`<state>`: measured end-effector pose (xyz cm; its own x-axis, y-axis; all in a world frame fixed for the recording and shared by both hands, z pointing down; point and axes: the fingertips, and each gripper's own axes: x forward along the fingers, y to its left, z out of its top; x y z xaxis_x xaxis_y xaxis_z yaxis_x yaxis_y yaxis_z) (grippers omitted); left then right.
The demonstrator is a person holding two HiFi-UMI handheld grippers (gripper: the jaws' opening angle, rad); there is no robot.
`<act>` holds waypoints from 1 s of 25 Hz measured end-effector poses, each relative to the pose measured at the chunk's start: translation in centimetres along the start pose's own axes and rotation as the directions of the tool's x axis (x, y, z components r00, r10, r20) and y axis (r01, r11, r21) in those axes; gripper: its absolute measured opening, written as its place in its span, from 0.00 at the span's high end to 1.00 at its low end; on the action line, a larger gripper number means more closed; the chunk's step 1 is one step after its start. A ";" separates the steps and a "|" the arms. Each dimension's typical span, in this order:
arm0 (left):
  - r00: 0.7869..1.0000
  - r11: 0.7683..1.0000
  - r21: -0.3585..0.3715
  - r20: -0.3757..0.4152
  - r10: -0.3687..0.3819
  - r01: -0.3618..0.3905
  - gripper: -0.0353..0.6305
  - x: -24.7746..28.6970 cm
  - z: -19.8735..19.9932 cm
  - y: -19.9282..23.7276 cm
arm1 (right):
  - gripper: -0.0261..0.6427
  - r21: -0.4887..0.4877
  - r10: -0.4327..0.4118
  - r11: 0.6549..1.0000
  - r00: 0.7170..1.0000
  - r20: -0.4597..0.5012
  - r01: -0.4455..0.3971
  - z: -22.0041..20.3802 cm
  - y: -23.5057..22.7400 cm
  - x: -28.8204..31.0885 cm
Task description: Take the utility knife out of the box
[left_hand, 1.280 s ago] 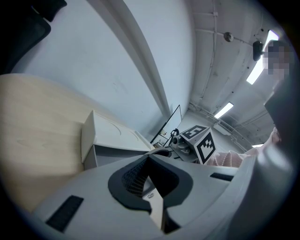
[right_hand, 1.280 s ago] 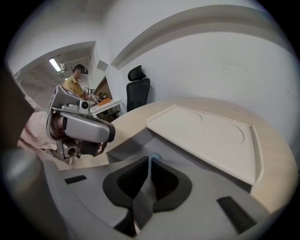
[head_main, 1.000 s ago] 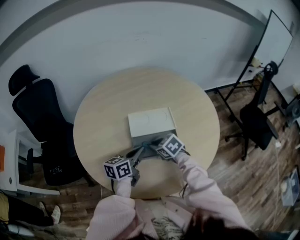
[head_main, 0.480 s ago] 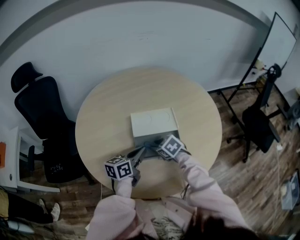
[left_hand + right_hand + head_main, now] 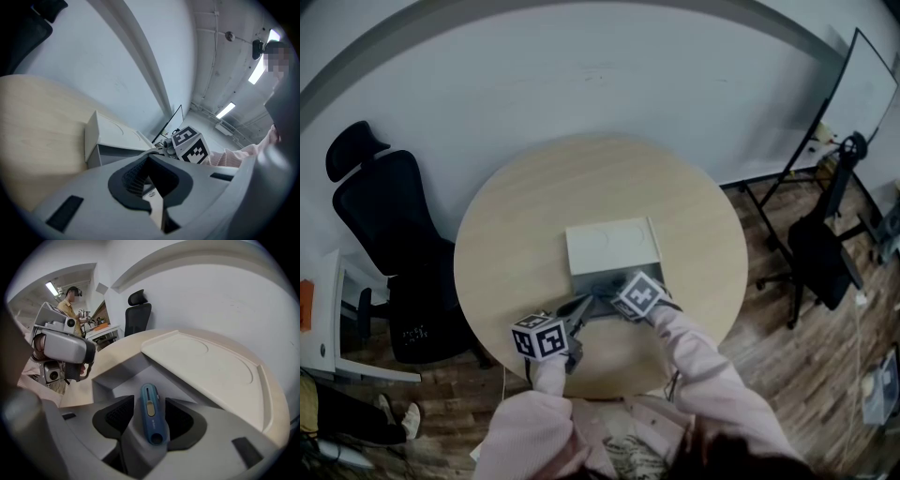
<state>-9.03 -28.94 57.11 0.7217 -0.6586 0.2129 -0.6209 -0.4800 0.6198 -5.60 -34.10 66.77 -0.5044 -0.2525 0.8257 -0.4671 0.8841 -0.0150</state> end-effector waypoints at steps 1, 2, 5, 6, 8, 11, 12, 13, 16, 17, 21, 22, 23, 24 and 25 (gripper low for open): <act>1.000 1.000 0.000 0.000 0.001 -0.001 0.95 0.0 0.0 0.0 | 0.61 0.002 0.000 1.000 1.000 -0.002 0.000 0.0 0.0 0.1; 1.000 1.000 0.000 0.000 0.002 -0.002 0.95 0.0 0.0 0.0 | 0.61 0.003 0.011 1.000 1.000 0.000 -0.011 0.2 0.3 0.0; 1.000 1.000 0.000 0.000 0.003 -0.003 0.95 -0.1 0.1 0.0 | 0.61 -0.012 0.051 0.999 0.998 0.032 -0.051 1.4 1.6 -0.2; 1.000 1.000 0.001 0.000 0.004 -0.004 0.95 -0.1 0.1 0.1 | 0.61 -0.016 0.055 0.998 0.998 0.033 -0.054 1.5 1.7 -0.1; 1.000 1.000 0.003 -0.002 0.006 -0.006 0.95 -0.2 0.1 0.2 | 0.61 -0.019 0.061 0.998 0.998 0.030 -0.060 1.5 1.8 0.2; 1.000 1.000 0.001 -0.003 0.008 -0.008 0.95 -0.3 0.0 0.3 | 0.61 -0.031 0.067 0.997 0.997 0.023 -0.066 1.4 2.1 0.6; 1.000 1.000 0.001 -0.004 0.008 -0.008 0.95 -0.2 0.0 0.3 | 0.61 -0.035 0.067 0.997 0.998 0.020 -0.066 1.3 2.1 0.7; 1.000 1.000 0.002 -0.004 0.009 -0.009 0.95 -0.2 0.0 0.3 | 0.61 -0.037 0.066 0.997 0.998 0.016 -0.065 1.3 2.1 0.7; 1.000 1.000 0.009 -0.013 0.012 -0.012 0.95 -0.2 -0.1 0.2 | 0.65 -0.044 0.062 0.997 0.998 0.000 -0.062 1.0 2.0 0.8; 1.000 1.000 0.011 -0.016 0.013 -0.013 0.95 -0.3 -0.1 0.2 | 0.69 -0.048 0.064 0.997 0.998 -0.008 -0.064 1.0 2.1 0.8; 1.000 1.000 0.012 -0.019 0.014 -0.014 0.95 -0.4 -0.1 0.4 | 0.70 -0.088 0.072 0.993 0.996 -0.044 -0.076 0.7 2.8 1.1; 1.000 1.000 0.012 -0.019 0.013 -0.013 0.95 -0.4 -0.1 0.5 | 0.71 -0.108 0.072 0.991 0.996 -0.051 -0.078 0.6 2.9 1.1; 1.000 1.000 0.013 -0.019 0.013 -0.013 0.95 -0.4 -0.1 0.5 | 0.73 -0.132 0.067 0.989 0.996 -0.058 -0.074 0.6 3.0 1.2; 1.000 1.000 0.014 -0.020 0.013 -0.013 0.95 -0.4 -0.1 0.6 | 0.76 -0.153 0.057 0.986 0.996 -0.063 -0.066 0.5 3.0 1.2; 1.000 1.000 0.014 -0.020 0.013 -0.013 0.95 -0.5 -0.1 0.6 | 0.76 -0.164 0.048 0.985 0.997 -0.067 -0.059 0.4 2.9 1.3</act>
<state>-9.72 -28.90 57.46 0.7195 -0.6532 0.2358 -0.6342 -0.4795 0.6065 -7.91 -32.04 67.56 -0.4762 -0.1827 0.8601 -0.3114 0.9498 0.0294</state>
